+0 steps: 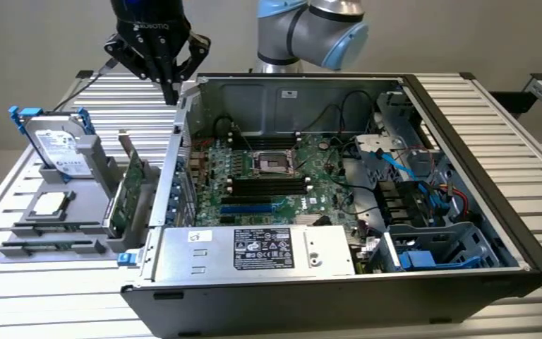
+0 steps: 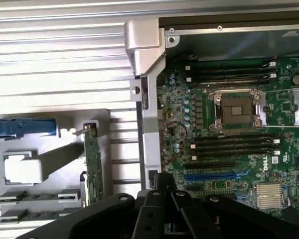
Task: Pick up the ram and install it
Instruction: 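Reach for the ram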
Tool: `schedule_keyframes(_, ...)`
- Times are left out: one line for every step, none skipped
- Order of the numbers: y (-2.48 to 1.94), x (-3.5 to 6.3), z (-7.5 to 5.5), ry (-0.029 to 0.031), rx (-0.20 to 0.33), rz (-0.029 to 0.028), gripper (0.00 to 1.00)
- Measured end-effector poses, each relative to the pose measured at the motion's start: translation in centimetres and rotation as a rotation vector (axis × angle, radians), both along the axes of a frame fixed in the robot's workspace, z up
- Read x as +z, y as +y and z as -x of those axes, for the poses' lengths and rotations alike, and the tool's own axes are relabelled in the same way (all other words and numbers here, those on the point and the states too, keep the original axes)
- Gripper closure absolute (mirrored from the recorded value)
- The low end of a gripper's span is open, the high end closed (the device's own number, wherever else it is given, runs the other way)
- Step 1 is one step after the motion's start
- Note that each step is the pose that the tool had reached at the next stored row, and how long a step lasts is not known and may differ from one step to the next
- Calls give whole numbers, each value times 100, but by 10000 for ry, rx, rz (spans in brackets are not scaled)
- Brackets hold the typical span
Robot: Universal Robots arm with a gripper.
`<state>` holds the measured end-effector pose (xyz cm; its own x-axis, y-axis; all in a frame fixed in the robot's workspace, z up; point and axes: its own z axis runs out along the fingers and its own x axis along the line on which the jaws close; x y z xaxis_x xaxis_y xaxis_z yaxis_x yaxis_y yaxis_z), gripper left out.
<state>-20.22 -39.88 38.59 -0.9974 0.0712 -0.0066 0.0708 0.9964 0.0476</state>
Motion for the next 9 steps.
schedule_keyframes(0, -10, 45, 14, 0, 0, 89)
schedule_keyframes(0, -19, 90, 28, 0, 2, 89)
schedule_keyframes(0, -27, 137, 43, 1, 5, 89)
schedule_keyframes(0, -36, 182, 56, 1, 7, 89)
schedule_keyframes(0, -45, 229, 69, -1, 10, 89)
schedule_keyframes(0, -55, 274, 77, -1, 12, 89)
schedule_keyframes(0, -64, 319, 84, 1, 17, 89)
schedule_keyframes(0, -73, 363, 90, 1, 22, 89)
schedule_keyframes(0, -81, 409, 95, 0, 30, 89)
